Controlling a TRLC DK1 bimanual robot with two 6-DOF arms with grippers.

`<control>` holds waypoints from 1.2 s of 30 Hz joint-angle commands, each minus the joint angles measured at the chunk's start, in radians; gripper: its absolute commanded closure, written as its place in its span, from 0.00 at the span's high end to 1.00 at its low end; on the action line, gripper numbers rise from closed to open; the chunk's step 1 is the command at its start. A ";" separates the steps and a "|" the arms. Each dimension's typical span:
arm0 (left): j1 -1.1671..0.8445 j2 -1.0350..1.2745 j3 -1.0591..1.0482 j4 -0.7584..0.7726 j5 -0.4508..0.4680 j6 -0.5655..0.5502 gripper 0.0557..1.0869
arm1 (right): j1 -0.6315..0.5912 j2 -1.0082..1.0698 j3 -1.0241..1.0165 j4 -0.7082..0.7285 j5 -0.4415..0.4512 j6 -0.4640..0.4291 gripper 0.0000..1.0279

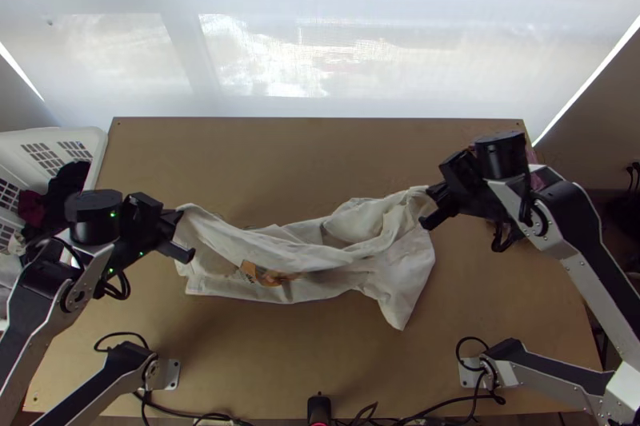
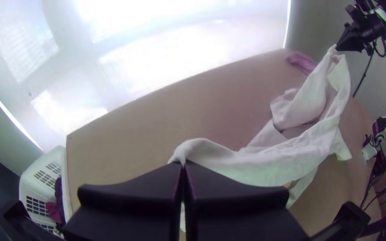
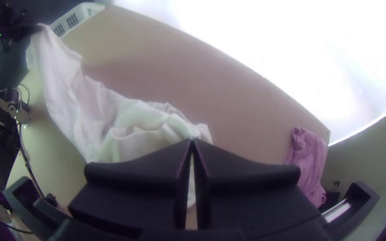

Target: Fold the t-shirt

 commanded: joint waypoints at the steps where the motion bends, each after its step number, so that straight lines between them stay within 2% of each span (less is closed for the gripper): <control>1: 0.084 0.093 0.226 0.039 -0.001 0.009 0.03 | -0.074 -0.034 0.154 0.019 0.001 0.038 0.03; 15: 0.114 0.309 0.784 0.045 -0.027 0.015 0.03 | -0.190 -0.031 0.502 0.071 0.011 0.055 0.02; 25: 0.081 0.455 1.191 0.061 -0.054 0.017 0.03 | -0.209 -0.128 0.570 0.140 0.090 0.041 0.02; 36: -0.045 0.449 1.189 0.068 -0.151 0.023 0.03 | -0.209 -0.197 0.588 0.177 0.142 -0.019 0.02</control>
